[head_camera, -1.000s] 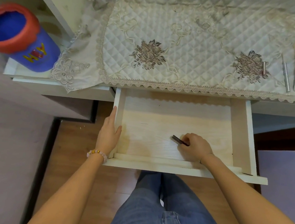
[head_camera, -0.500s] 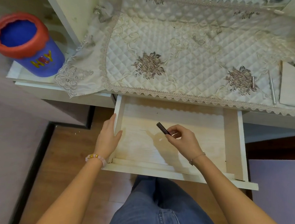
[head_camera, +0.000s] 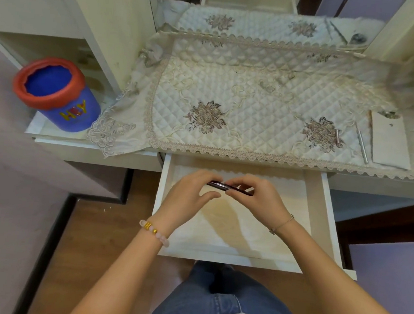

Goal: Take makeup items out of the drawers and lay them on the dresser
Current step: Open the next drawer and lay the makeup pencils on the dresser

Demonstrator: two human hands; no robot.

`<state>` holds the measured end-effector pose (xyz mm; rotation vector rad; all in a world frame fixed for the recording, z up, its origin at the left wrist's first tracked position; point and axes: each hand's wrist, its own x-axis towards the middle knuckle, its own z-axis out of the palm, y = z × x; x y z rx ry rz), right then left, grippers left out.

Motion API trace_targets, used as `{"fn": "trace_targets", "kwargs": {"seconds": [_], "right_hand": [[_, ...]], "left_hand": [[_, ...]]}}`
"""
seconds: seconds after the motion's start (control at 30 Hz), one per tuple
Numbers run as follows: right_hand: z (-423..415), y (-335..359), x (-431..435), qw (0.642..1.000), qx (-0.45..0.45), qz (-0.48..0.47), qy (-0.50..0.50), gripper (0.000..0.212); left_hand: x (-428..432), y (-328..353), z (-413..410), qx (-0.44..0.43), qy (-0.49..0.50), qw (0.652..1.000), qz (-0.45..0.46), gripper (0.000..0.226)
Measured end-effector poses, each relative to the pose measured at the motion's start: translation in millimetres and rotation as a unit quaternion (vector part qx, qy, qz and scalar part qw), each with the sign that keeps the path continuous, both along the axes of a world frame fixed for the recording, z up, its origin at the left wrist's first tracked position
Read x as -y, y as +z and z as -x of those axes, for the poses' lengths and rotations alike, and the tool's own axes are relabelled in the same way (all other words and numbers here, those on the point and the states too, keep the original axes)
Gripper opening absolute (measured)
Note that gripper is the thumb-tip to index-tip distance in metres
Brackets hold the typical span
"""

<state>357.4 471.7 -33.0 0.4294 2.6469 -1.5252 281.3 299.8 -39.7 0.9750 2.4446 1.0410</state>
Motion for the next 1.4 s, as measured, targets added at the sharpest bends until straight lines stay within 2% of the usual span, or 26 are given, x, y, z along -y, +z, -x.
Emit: {"fn": "trace_targets", "kwargs": {"seconds": [0.13,0.47,0.87,1.0,1.17,1.4], "right_hand": [[0.0,12.2,-4.9,0.998,-0.008,-0.042,0.039,0.019],[-3.2,18.7,-2.6,0.985,-0.033,-0.139,0.097,0.018],[-3.9,9.4,3.5,0.959,-0.091,-0.249,0.098,0.017],[-14.7,3.8,-30.7,0.948,-0.110,-0.298,0.013,0.014],[-18.8,3.9,-39.2,0.963,-0.098,-0.250,-0.030,0.015],[-24.7,-3.5,-38.5,0.986,-0.066,-0.052,-0.147,0.020]], "left_hand": [[-4.0,7.6,-1.1,-0.028,0.000,0.999,-0.021,0.015],[2.5,18.3,-7.9,-0.139,-0.008,0.990,-0.003,0.016],[14.0,8.8,-7.8,-0.081,0.008,0.997,0.001,0.015],[47.8,3.3,11.8,-0.083,0.085,0.993,0.016,0.013],[49.3,4.7,12.5,-0.064,0.124,0.990,-0.013,0.014],[4.7,-0.4,1.2,0.032,0.146,0.986,-0.076,0.013]]}}
